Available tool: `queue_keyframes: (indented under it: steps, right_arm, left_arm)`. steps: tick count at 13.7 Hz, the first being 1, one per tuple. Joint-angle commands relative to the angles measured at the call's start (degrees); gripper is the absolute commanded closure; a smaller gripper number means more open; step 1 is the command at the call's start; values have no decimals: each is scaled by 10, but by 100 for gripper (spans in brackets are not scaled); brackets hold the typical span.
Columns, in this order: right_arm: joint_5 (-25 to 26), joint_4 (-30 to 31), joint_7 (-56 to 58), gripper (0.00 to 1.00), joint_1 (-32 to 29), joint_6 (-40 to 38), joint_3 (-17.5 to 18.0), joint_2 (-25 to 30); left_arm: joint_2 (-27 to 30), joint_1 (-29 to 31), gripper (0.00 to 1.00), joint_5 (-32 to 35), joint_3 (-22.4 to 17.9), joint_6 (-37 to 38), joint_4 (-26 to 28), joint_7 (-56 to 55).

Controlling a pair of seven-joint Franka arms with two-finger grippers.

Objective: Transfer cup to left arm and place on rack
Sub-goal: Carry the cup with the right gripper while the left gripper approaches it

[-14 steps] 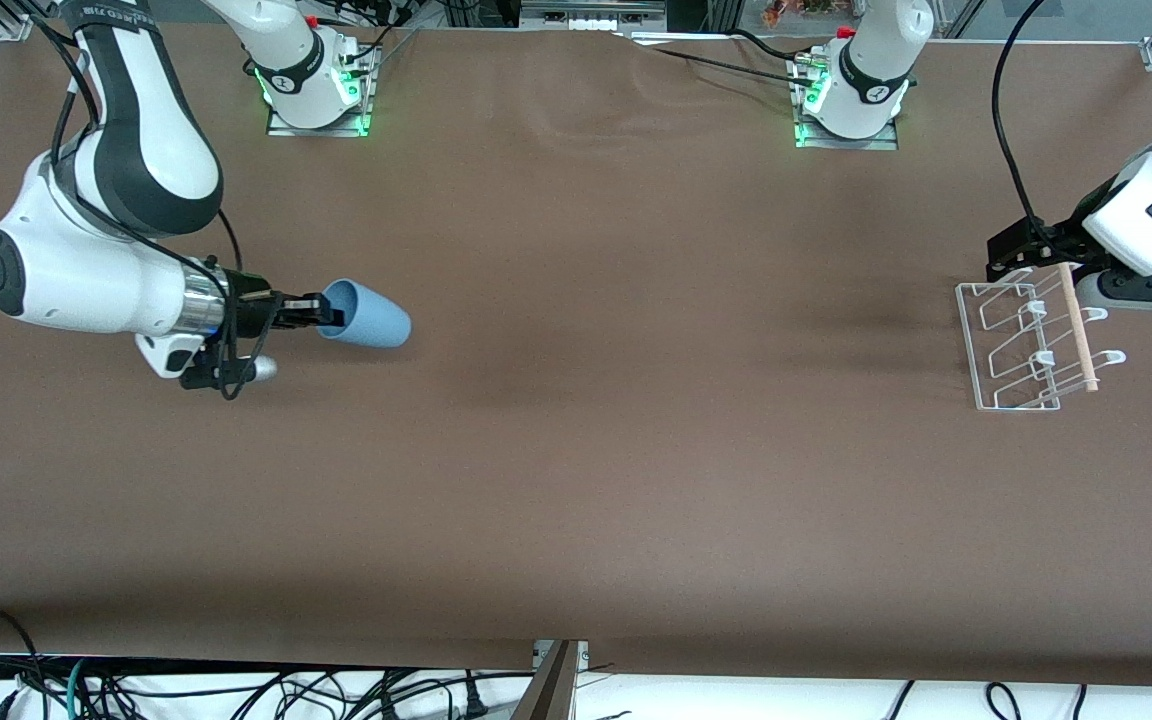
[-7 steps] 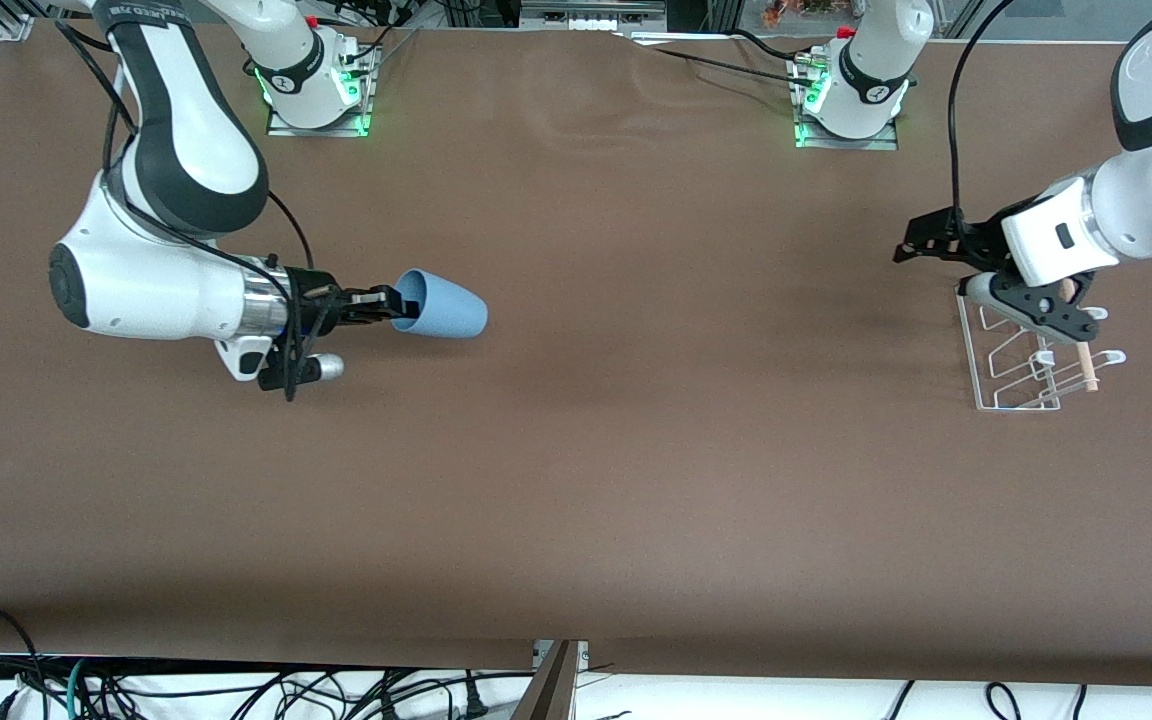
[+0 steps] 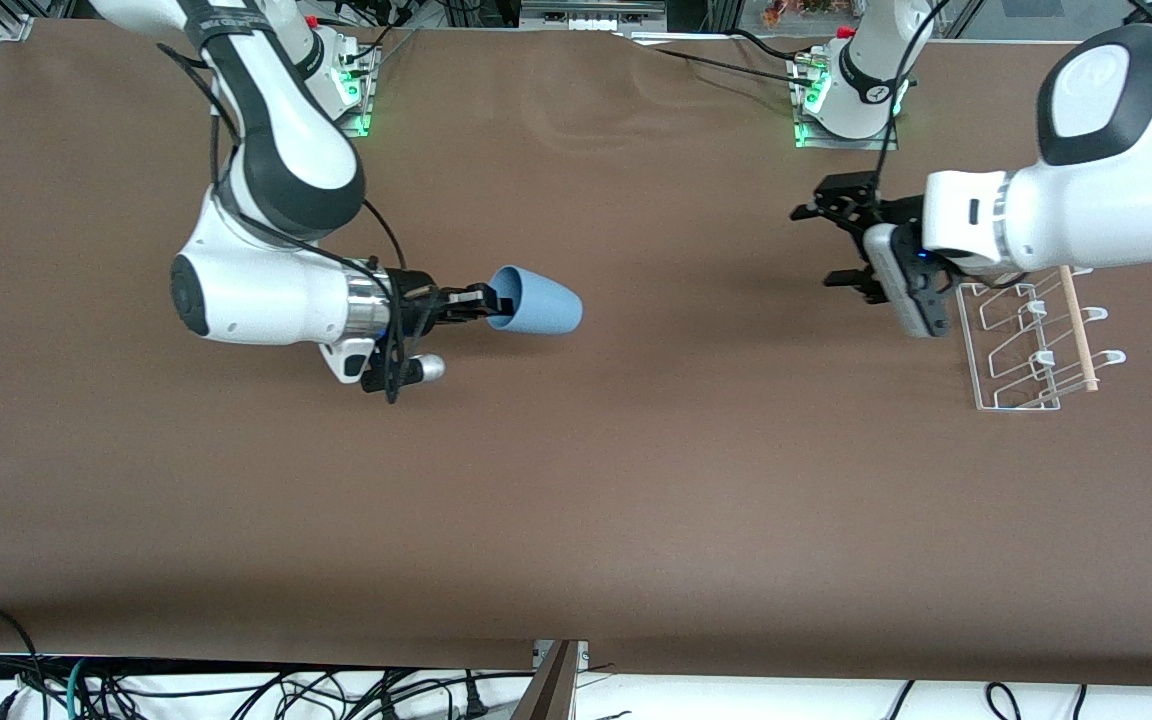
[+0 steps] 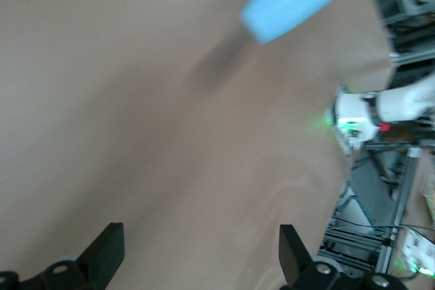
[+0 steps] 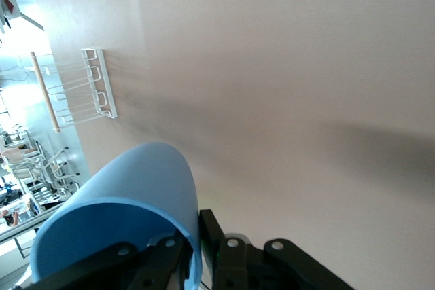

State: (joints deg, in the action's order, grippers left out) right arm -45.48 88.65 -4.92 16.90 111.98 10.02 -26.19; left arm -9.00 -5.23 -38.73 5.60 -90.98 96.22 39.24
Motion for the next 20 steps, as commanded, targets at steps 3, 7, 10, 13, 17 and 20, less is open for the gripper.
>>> queue_keyframes:
  steps: [3, 7, 10, 13, 17, 20]
  right_arm:
    - [-68, -87, -30, 100, 37, 14, 21, -55]
    - [-93, -88, -61, 100, 81, 65, 23, -60]
    - [-94, -88, -71, 100, 99, 78, 23, -61]
    - [-109, -88, -71, 100, 103, 111, 34, -68]
    - [-109, -97, -78, 100, 103, 115, 39, -69]
    - [-109, -108, -91, 100, 105, 115, 40, -74]
  left_arm:
    - [-30, -2, 0, -87, 43, -56, -2, 154]
    - [-59, -2, 0, -99, 71, -118, -2, 313]
    - [-63, -7, 0, -104, 78, -155, 1, 396]
    - [-76, -16, 0, -108, 80, -172, 10, 421]
    - [-69, -17, 0, -108, 81, -168, 33, 442]
    - [-62, -10, 2, -107, 81, -162, 57, 471]
